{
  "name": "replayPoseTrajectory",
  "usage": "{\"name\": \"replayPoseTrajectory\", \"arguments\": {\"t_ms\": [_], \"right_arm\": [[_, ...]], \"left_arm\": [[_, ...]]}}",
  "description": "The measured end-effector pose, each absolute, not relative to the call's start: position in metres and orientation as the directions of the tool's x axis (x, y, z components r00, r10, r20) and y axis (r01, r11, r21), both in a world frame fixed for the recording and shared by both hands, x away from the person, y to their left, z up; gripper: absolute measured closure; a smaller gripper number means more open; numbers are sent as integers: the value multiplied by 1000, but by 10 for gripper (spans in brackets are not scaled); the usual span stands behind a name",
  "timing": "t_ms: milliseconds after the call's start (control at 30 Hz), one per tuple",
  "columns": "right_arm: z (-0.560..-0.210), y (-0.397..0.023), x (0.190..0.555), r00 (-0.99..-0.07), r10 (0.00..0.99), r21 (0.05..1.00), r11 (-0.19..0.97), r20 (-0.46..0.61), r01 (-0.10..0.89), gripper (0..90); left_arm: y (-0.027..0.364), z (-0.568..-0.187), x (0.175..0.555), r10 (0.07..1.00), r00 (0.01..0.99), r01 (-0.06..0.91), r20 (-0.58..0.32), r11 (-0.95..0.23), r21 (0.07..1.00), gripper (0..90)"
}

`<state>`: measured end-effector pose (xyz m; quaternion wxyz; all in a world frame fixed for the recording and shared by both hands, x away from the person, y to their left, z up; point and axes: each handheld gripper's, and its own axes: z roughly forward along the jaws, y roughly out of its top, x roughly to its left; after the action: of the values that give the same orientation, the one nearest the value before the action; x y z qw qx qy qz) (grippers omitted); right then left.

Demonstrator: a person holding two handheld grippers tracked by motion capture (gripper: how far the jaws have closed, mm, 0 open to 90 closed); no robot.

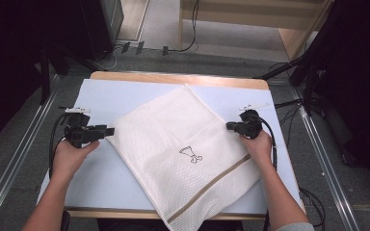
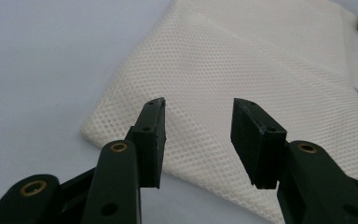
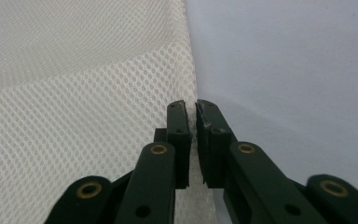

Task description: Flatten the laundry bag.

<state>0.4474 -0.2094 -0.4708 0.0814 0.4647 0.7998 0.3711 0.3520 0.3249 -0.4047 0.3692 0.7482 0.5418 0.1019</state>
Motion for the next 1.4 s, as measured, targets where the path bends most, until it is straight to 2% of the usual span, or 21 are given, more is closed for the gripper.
{"name": "replayPoseTrajectory", "arguments": {"t_ms": [167,300,533,733,867,933,1000,1133,1200,1267,1400], "right_arm": [[-469,-206,446,-568,798,686,297,204,664,708],[-467,-205,445,-579,789,698,297,204,651,659],[-469,-202,446,-586,787,699,308,194,645,648],[-471,-201,447,-586,788,694,313,191,648,647],[-472,-200,447,-591,783,692,319,192,648,647],[-473,-199,447,-591,783,687,321,193,651,644],[-474,-198,447,-593,782,683,327,193,653,642],[-475,-198,447,-594,781,685,327,193,652,645],[-475,-198,448,-593,781,685,326,194,652,652],[-475,-198,447,-592,783,685,327,190,651,678],[-474,-197,447,-580,790,675,318,200,666,800]], "left_arm": [[328,-421,349,908,351,764,-230,-135,631,540],[324,-431,345,908,340,787,-246,-132,602,538],[307,-439,334,917,331,807,-224,-151,570,497],[300,-444,327,902,319,825,-290,-114,553,491],[288,-446,327,911,325,818,-254,-136,559,468],[282,-447,328,918,314,816,-242,-130,564,491],[278,-448,328,923,314,812,-223,-139,567,569],[277,-450,332,903,326,822,-279,-125,555,710],[277,-450,335,896,347,820,-277,-147,553,785],[277,-450,338,889,350,826,-296,-144,545,839],[282,-448,346,875,350,833,-334,-127,538,881]]}}
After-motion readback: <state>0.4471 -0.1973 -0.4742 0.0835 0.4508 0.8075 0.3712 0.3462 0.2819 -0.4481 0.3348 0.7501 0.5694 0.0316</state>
